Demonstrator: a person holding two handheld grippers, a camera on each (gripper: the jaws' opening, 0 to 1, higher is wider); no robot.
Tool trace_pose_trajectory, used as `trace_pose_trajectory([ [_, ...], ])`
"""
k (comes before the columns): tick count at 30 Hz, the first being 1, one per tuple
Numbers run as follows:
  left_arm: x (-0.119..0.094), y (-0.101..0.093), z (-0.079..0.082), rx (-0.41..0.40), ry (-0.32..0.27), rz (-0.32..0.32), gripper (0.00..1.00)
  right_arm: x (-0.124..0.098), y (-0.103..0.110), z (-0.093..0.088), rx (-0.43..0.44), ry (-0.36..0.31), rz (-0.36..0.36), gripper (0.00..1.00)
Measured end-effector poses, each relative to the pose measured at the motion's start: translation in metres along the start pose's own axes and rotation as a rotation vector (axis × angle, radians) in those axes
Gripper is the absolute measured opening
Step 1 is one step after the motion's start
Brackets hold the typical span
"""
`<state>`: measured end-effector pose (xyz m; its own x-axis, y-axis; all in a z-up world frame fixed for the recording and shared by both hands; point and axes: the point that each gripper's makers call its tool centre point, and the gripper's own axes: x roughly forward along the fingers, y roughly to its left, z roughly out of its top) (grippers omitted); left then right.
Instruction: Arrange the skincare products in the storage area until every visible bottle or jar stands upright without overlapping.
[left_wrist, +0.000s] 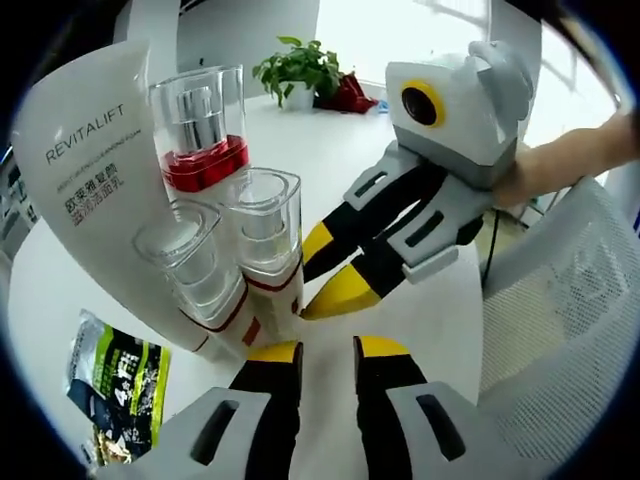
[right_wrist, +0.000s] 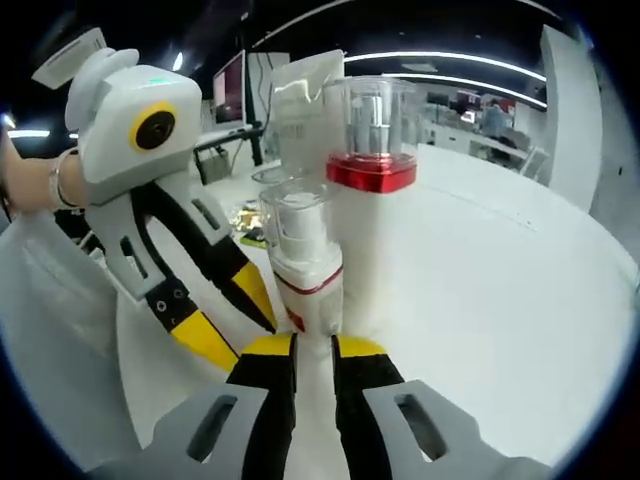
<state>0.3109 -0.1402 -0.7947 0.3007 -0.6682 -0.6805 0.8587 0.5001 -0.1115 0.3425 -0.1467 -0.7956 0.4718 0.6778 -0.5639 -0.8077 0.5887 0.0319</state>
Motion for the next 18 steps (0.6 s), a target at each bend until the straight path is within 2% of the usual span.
trace_pose_trajectory([
  [5,0.0015,-0.0011,0.0081,0.005,-0.024,0.002,0.18,0.0019,-0.0016,0.0012,0.006,0.001,-0.009,0.13],
  [18,0.0005,0.0016,0.001,-0.007,-0.007,-0.003,0.19,0.0055,-0.0023,0.0024,-0.001,0.005,-0.015,0.14],
])
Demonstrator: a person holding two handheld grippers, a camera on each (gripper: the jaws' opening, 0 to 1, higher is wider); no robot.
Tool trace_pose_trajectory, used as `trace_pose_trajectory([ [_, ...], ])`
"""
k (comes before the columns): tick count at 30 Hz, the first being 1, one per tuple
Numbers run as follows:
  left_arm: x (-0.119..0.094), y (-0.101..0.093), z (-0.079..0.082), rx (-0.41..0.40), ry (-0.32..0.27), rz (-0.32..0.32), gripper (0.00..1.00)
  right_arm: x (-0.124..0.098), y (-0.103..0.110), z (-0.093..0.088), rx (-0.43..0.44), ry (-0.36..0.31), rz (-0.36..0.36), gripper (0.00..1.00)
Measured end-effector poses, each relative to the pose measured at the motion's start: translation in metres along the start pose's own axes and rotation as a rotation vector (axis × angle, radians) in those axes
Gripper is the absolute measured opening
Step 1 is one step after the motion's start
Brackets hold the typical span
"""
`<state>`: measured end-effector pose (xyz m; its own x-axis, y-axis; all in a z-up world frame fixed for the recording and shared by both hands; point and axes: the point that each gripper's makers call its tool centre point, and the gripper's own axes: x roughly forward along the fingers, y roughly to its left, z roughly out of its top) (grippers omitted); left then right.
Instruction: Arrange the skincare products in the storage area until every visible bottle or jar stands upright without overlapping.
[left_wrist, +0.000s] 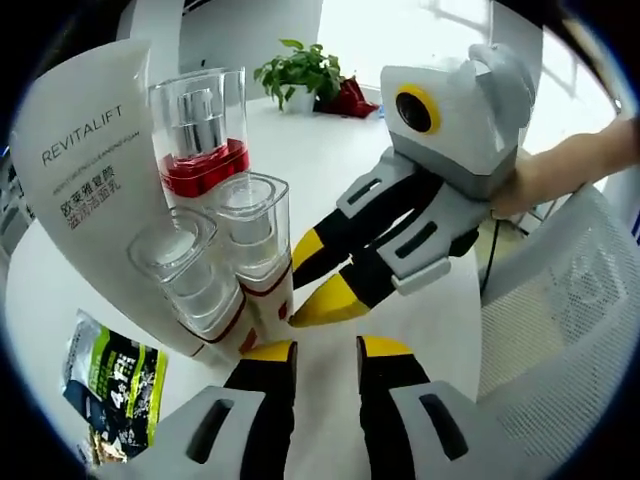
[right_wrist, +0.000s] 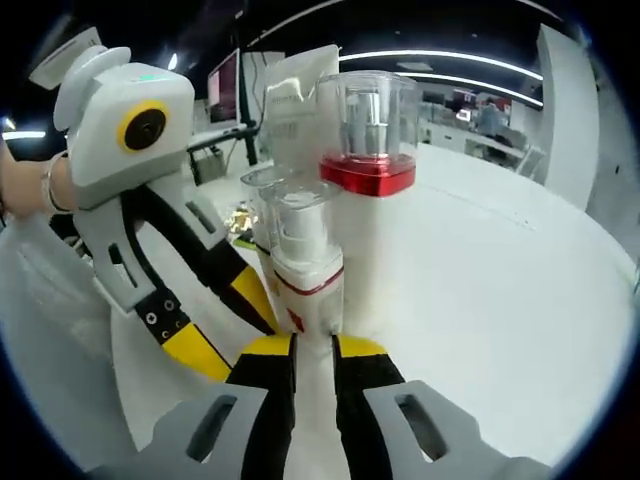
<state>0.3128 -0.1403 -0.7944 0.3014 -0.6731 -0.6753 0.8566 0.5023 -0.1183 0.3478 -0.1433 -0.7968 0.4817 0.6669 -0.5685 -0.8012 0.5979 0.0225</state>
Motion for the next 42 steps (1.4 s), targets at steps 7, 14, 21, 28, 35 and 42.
trace_pose_trajectory([
  [7,-0.005,0.002,-0.001,0.005,0.003,0.007,0.19,-0.003,0.001,0.001,-0.012,0.005,0.005,0.14],
  [14,-0.017,0.002,-0.01,0.021,0.022,0.015,0.21,-0.011,0.003,0.006,-0.018,0.005,0.004,0.15],
  [21,-0.036,0.007,-0.014,0.001,0.015,0.041,0.24,-0.018,0.005,0.015,-0.041,0.003,0.0,0.17],
  [28,-0.053,0.014,-0.016,-0.002,-0.001,0.086,0.31,-0.026,0.01,0.024,-0.061,0.001,-0.01,0.22],
  [35,-0.073,0.019,-0.019,-0.012,-0.016,0.118,0.4,-0.037,0.019,0.031,-0.09,0.001,-0.013,0.28],
  [42,-0.092,0.023,-0.021,-0.033,-0.042,0.16,0.48,-0.048,0.025,0.04,-0.101,0.0,-0.019,0.39],
])
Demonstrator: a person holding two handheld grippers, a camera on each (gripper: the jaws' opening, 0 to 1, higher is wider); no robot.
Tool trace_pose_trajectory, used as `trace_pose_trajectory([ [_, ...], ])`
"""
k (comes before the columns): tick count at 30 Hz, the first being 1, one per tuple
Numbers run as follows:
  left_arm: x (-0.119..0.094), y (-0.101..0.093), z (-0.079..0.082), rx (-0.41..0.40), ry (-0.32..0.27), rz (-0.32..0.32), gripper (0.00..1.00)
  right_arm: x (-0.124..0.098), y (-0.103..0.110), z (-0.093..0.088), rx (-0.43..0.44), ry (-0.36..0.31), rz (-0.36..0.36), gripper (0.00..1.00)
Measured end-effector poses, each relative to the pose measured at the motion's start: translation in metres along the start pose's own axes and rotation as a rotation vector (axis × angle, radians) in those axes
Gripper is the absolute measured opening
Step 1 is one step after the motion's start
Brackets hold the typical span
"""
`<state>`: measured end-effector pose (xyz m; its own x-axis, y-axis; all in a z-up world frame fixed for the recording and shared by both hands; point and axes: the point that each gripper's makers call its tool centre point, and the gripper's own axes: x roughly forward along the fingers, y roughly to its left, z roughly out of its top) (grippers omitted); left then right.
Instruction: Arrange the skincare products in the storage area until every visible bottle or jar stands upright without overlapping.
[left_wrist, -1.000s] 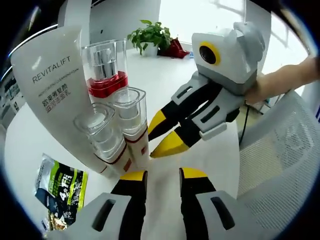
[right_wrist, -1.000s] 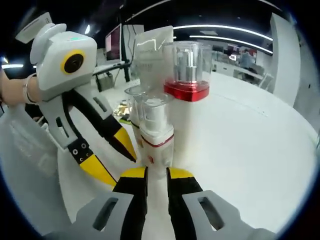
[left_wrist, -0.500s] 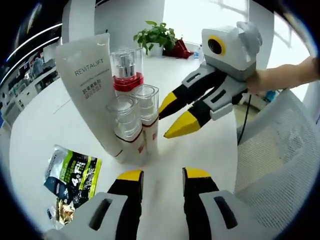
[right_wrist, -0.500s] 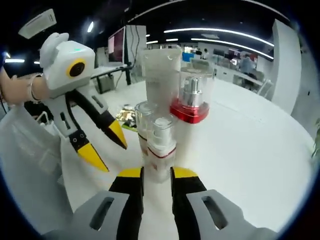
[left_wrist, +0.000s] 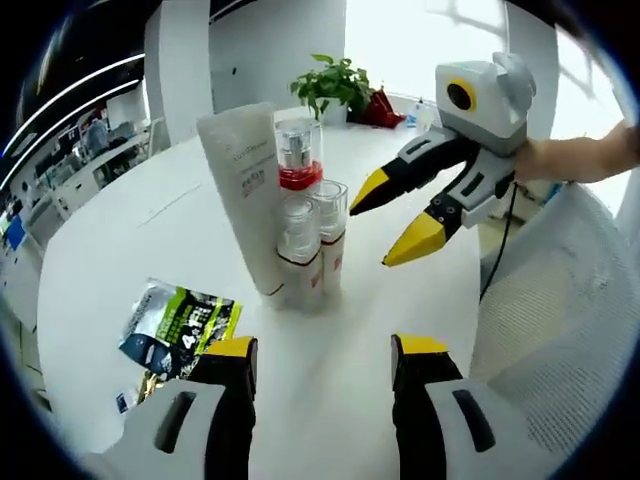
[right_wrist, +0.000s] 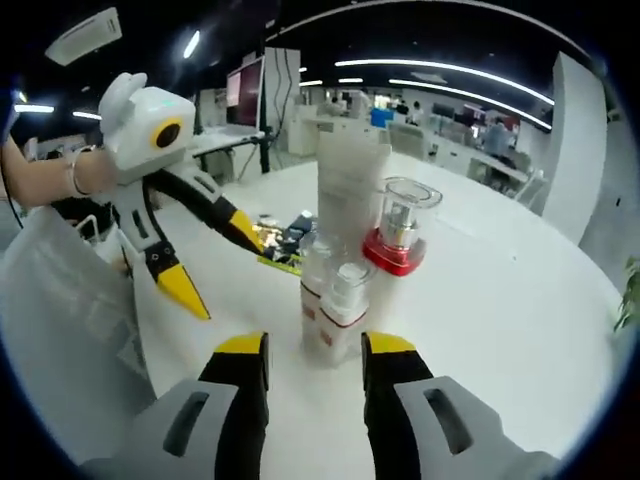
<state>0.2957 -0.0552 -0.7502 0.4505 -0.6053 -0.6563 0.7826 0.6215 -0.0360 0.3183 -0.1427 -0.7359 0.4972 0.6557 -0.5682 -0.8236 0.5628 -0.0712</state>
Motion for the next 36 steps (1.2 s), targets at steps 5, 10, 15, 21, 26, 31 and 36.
trace_pose_trajectory([
  [5,-0.015,0.003,0.001,-0.015,-0.023,0.014,0.56,-0.008,0.008,0.008,0.022,-0.017,0.003,0.49],
  [10,-0.031,0.003,0.005,-0.033,-0.056,0.032,0.64,-0.016,0.012,0.014,0.016,-0.015,-0.006,0.63],
  [15,-0.044,0.002,0.006,-0.044,-0.071,0.044,0.73,-0.023,0.013,0.018,0.012,-0.023,-0.015,0.71],
  [21,-0.059,0.004,0.002,-0.05,-0.081,0.068,0.81,-0.029,0.018,0.021,0.025,-0.03,-0.014,0.78],
  [26,-0.071,0.008,0.002,-0.055,-0.098,0.083,0.85,-0.037,0.02,0.025,0.01,-0.035,-0.034,0.85],
  [31,-0.078,0.009,-0.003,-0.058,-0.104,0.095,0.87,-0.042,0.026,0.03,-0.013,-0.041,-0.033,0.88],
  [36,-0.084,0.007,-0.007,-0.07,-0.107,0.106,0.89,-0.047,0.032,0.034,-0.042,-0.043,-0.038,0.91],
])
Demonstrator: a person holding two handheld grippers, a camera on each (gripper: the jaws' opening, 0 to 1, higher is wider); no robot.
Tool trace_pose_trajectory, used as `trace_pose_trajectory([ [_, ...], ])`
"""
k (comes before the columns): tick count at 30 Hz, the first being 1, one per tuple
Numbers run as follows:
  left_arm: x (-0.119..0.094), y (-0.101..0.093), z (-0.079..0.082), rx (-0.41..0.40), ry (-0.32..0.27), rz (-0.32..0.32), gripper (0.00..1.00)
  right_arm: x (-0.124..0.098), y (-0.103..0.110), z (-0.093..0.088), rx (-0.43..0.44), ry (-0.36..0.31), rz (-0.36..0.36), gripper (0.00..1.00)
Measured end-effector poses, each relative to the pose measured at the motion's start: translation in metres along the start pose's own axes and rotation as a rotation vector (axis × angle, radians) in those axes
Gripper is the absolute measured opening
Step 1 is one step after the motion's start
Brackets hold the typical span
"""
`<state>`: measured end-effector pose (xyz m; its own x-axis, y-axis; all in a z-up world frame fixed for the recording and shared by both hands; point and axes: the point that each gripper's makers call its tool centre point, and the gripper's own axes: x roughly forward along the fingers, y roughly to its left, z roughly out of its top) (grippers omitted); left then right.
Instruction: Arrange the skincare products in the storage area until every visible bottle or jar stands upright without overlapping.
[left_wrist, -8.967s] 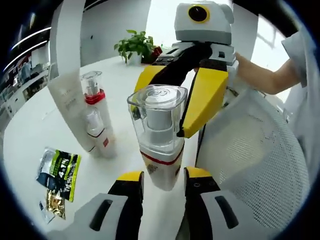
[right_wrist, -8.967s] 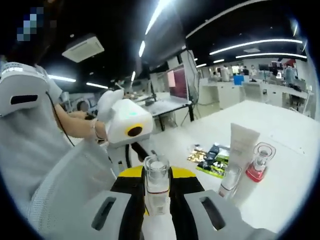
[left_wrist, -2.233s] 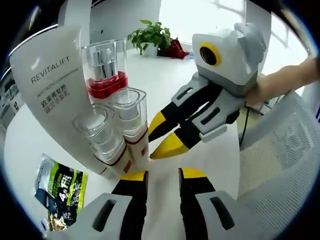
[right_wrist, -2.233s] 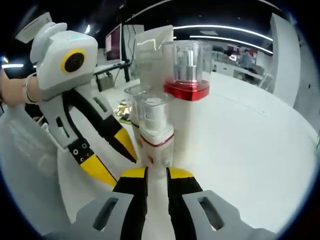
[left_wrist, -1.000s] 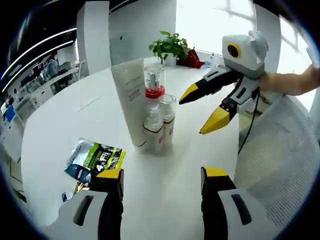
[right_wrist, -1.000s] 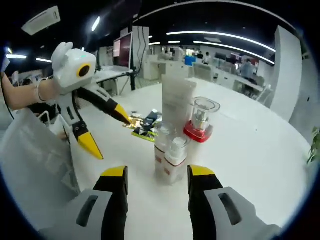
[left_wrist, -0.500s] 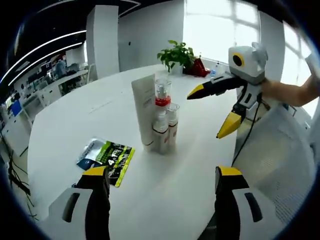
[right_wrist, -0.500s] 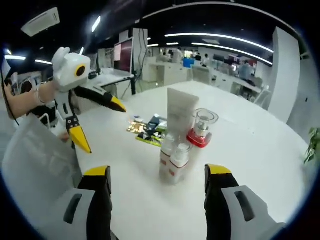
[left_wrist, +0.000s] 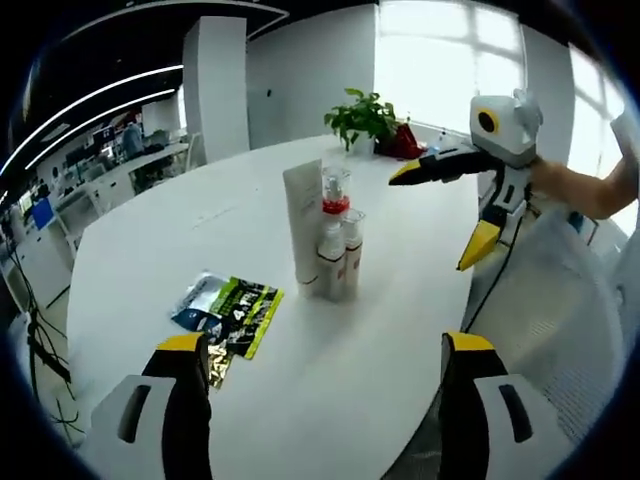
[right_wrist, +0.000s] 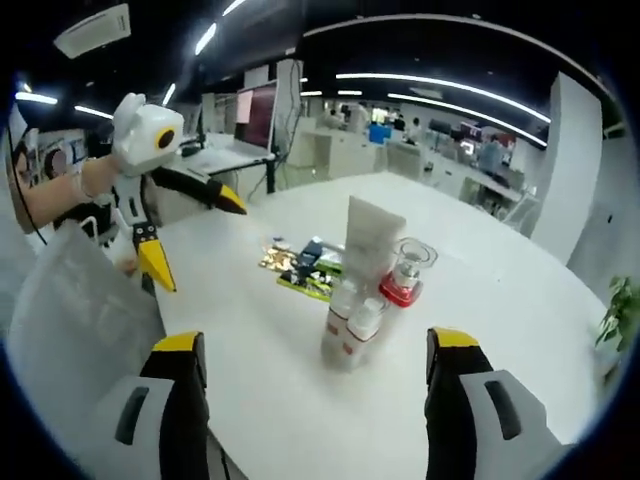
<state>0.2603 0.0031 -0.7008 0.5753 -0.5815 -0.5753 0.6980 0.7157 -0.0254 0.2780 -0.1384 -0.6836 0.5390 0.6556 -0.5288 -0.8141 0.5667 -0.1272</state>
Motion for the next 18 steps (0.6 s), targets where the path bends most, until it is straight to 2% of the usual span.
trace_pose_trajectory([
  [7,-0.008,0.001,-0.002,-0.01,-0.016,0.011,0.91,-0.005,0.005,0.002,-0.02,-0.006,-0.01,0.99],
  [18,-0.019,-0.002,-0.008,-0.017,-0.035,0.019,0.98,-0.014,0.017,0.005,-0.041,-0.011,-0.018,1.0],
])
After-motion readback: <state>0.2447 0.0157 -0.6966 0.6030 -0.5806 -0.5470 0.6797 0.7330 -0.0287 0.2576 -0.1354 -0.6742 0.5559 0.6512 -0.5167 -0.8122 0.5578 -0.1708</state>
